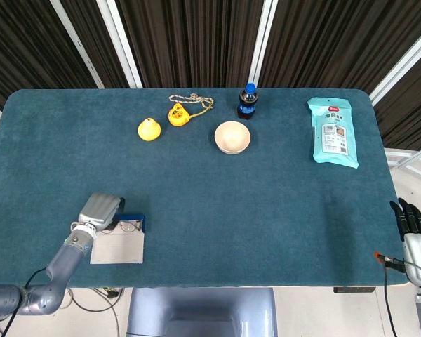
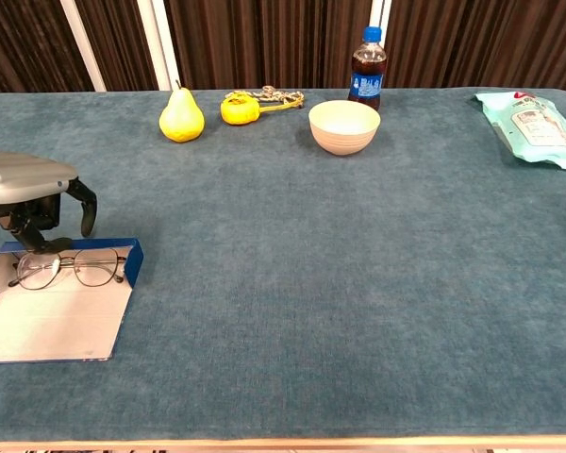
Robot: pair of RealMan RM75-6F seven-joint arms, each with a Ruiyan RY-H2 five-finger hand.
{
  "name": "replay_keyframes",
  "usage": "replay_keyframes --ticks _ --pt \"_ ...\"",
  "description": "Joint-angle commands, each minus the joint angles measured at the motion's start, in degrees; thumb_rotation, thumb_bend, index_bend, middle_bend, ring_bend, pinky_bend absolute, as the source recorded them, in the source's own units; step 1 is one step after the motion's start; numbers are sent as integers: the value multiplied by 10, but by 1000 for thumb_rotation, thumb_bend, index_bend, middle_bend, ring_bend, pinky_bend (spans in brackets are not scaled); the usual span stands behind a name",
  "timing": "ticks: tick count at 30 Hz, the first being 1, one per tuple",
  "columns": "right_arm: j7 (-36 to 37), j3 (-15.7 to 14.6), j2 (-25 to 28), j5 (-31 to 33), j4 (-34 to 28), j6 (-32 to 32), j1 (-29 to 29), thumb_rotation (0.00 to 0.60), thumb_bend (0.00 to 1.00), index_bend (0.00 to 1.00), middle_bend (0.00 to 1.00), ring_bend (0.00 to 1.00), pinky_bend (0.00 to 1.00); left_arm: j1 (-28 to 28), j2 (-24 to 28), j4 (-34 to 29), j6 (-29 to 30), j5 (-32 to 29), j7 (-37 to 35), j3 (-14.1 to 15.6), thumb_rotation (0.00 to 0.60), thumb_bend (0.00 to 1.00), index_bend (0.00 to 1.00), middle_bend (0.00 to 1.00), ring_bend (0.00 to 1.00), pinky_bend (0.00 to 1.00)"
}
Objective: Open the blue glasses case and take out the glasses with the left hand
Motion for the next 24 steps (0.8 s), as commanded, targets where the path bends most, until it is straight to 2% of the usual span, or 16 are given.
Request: replay_keyframes --ticks 1,7,24 --pt "0 0 0 0 0 0 0 600 157 0 0 0 210 4 2 -5 3 3 4 -2 600 373 447 1000 927 995" --pt "0 0 0 -1 0 -1 1 600 157 0 0 0 210 17 9 -17 15 9 11 -3 600 325 455 1000 927 995" --pt "0 -1 1 0 -2 -1 0 600 159 0 0 0 210 41 -21 2 29 6 26 -21 600 323 474 1000 927 995"
